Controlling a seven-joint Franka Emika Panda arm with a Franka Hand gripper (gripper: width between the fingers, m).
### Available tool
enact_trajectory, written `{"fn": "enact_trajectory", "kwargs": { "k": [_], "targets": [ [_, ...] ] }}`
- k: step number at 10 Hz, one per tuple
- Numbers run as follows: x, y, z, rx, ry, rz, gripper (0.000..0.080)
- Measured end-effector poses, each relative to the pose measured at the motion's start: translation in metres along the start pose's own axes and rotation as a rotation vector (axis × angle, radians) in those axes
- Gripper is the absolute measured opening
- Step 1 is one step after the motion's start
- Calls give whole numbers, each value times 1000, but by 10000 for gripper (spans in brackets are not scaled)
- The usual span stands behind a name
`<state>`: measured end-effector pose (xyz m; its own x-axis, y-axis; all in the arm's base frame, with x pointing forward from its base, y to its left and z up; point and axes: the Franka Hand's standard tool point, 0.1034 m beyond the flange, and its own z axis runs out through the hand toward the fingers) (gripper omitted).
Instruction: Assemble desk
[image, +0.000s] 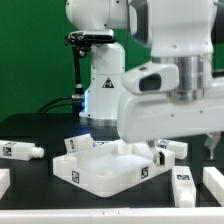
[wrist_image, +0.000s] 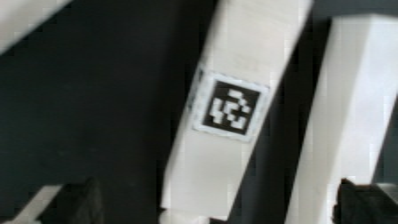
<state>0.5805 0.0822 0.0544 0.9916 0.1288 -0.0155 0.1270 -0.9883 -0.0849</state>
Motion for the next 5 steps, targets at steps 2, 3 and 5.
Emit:
{"fn": "enact_trajectory", "kwargs": {
  "k": [2, 3, 5],
  "targets": [
    [1, 0, -3, -1, 3, -1, 650],
    [-1, 1, 0, 2, -1, 4, 650],
    [-8, 10, 20, 10, -22, 55, 650]
  ]
}}
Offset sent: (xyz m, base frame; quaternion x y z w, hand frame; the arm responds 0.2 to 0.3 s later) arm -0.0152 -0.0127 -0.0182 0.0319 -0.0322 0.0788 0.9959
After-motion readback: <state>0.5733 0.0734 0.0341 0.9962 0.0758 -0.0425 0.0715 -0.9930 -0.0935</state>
